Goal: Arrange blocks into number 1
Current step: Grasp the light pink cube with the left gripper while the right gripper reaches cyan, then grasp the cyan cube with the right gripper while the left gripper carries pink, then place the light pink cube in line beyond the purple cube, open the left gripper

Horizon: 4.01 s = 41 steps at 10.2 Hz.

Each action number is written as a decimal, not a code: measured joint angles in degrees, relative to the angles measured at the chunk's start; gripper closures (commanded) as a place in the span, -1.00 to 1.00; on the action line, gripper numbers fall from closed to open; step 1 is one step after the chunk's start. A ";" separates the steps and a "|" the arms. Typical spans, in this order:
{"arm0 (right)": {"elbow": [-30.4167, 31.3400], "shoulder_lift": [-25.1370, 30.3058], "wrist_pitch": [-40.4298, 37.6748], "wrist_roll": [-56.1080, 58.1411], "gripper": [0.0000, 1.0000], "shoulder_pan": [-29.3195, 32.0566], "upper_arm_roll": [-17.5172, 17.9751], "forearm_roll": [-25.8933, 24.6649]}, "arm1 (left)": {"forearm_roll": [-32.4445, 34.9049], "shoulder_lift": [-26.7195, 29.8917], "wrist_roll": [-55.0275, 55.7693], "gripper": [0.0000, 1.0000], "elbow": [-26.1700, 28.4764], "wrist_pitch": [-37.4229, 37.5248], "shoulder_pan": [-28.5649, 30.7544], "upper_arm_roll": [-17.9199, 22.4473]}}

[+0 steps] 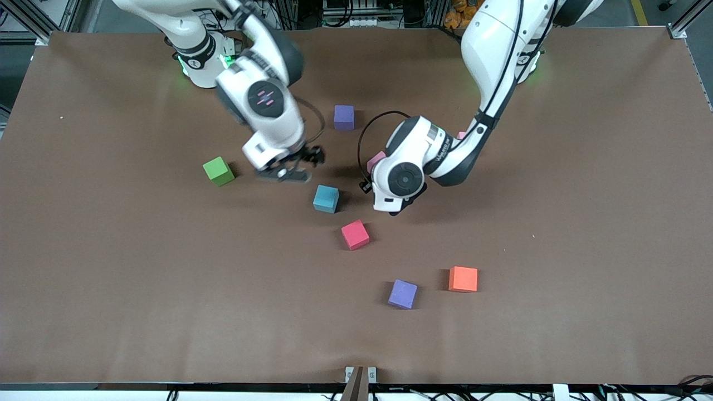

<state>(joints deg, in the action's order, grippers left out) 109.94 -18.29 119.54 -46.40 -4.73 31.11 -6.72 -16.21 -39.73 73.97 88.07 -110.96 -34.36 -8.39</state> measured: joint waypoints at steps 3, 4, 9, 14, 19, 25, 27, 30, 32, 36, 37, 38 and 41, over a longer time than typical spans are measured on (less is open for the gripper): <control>-1.80 -6.34 4.09 -0.75 -1.00 1.70 -1.67 2.04 | 2.46 5.86 0.20 -0.56 8.36 -1.59 -1.20 -0.17; -3.99 -9.55 4.64 -2.47 -1.00 1.52 -1.61 3.05 | 2.60 9.58 0.20 -0.56 13.31 -5.33 -1.42 -0.17; -8.63 -17.38 8.66 -7.75 -1.00 -3.83 -1.37 0.37 | 2.72 16.69 6.81 -0.57 24.08 -22.09 -1.45 0.11; -10.94 -21.19 11.82 -11.11 -1.00 -6.69 -1.34 -3.32 | 9.42 12.01 13.35 -0.57 25.15 -27.84 -3.43 0.04; -11.13 -23.99 14.51 -11.35 0.54 -7.54 -1.31 -7.96 | 9.50 10.91 13.35 0.20 25.05 -30.21 -3.98 -0.01; -13.72 -20.79 8.02 -4.20 1.00 -3.71 -1.43 -7.69 | 10.90 10.00 11.15 1.00 24.86 -30.25 -6.25 -0.02; -14.10 -15.94 2.99 5.33 1.00 -0.90 -3.46 -0.78 | 11.90 10.97 7.96 1.00 25.49 -26.51 -7.53 -0.74; -14.19 -9.99 -2.98 16.03 1.00 1.54 -8.92 4.21 | 12.04 18.62 6.95 1.00 31.88 -24.72 -8.47 -6.18; -14.22 -8.85 -4.97 18.28 1.00 1.30 -12.12 4.78 | 12.05 24.53 9.38 1.00 33.02 -18.70 -8.65 -12.38; -14.20 -8.82 -5.27 18.61 1.00 -0.45 -15.42 6.21 | 12.39 26.43 15.13 1.00 32.31 -15.53 -10.79 -24.69; -14.20 -8.82 -5.30 18.62 1.00 -0.55 -15.50 6.34 | 14.18 24.99 15.03 1.00 31.81 -17.68 -11.86 -24.98; -14.20 -8.82 -5.33 18.62 1.00 -0.65 -15.58 6.40 | 17.06 23.17 14.96 1.00 31.53 -20.30 -12.11 -24.97; -14.14 -8.87 -5.38 18.62 1.00 -0.80 -15.81 6.49 | 23.16 15.97 14.83 1.00 28.63 -24.09 -11.94 -24.70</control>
<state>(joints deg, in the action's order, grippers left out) 95.80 -27.16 114.15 -27.78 -5.53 15.29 -0.24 6.95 -23.76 88.80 116.70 -135.05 -46.30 -33.09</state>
